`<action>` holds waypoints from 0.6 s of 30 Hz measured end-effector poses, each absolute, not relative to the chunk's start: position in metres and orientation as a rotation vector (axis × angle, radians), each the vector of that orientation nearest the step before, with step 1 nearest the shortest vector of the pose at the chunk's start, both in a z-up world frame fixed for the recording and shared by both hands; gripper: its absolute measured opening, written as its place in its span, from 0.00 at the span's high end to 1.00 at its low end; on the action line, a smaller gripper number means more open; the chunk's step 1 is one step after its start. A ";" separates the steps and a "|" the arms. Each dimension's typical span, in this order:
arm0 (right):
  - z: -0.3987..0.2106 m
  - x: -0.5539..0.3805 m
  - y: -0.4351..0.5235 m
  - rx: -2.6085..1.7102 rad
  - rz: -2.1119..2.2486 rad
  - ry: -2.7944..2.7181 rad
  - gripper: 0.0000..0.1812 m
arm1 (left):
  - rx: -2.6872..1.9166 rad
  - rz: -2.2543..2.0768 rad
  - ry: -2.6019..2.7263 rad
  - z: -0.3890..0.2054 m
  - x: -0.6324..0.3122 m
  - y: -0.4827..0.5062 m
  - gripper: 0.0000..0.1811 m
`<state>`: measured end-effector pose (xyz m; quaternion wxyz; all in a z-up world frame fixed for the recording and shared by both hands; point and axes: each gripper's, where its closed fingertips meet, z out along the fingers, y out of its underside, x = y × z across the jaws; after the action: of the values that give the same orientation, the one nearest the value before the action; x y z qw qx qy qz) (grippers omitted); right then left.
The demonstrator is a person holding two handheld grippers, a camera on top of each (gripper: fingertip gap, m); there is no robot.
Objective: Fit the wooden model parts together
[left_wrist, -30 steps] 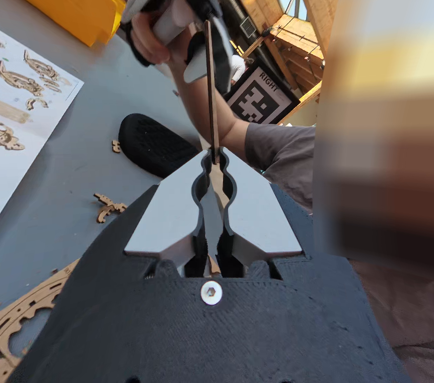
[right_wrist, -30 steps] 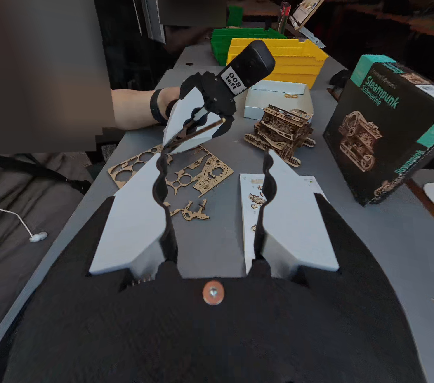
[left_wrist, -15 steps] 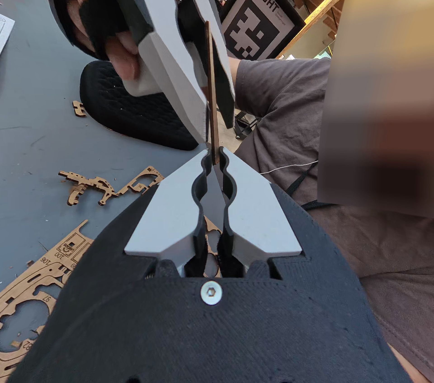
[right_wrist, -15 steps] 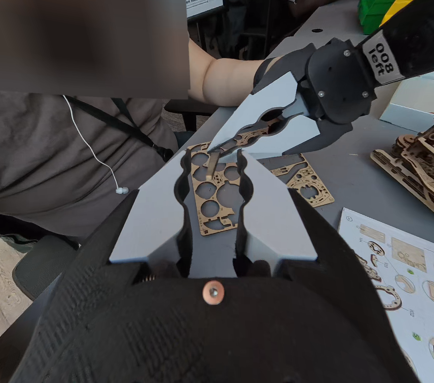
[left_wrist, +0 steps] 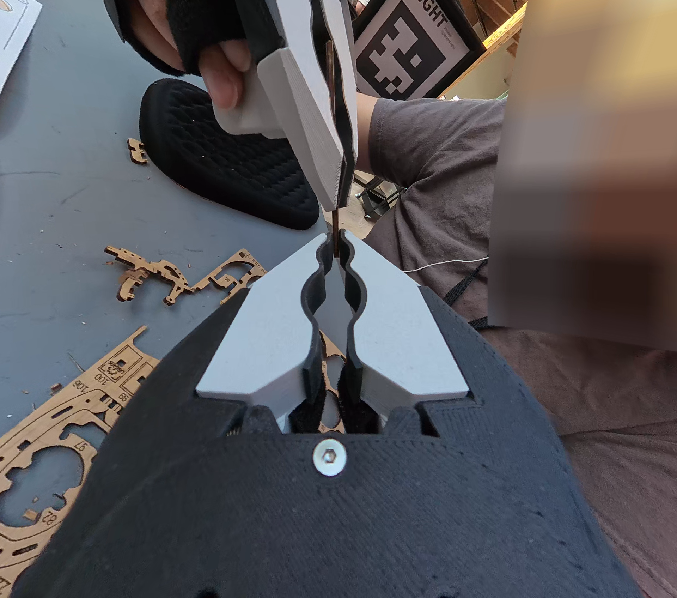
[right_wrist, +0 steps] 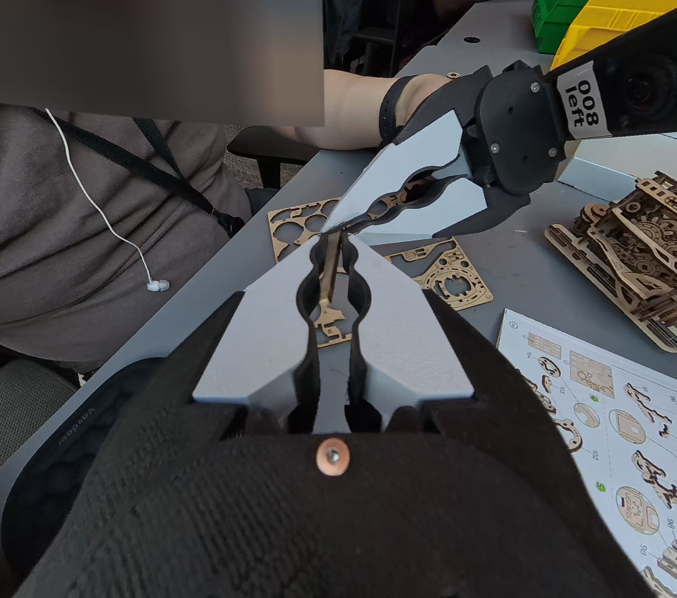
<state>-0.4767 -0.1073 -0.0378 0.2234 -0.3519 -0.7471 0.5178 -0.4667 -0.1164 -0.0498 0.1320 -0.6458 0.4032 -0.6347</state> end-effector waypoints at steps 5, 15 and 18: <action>-0.043 -0.476 -0.096 -1.006 1.335 -2.054 0.97 | -1.912 -1.772 1.099 -0.054 -0.468 -0.103 0.99; -0.087 -0.447 -0.046 -1.288 1.098 -1.962 0.97 | -2.353 -0.963 0.986 -0.125 -0.493 -0.074 0.84; -0.104 -0.449 -0.050 -1.276 1.031 -2.018 0.97 | -2.376 -0.772 1.079 -0.142 -0.494 -0.071 0.91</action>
<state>-0.4494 -0.0500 -0.1038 0.2669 -0.4729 -0.7478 0.3819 -0.4936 -0.0713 -0.1424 0.2087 -0.8538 0.3878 -0.2775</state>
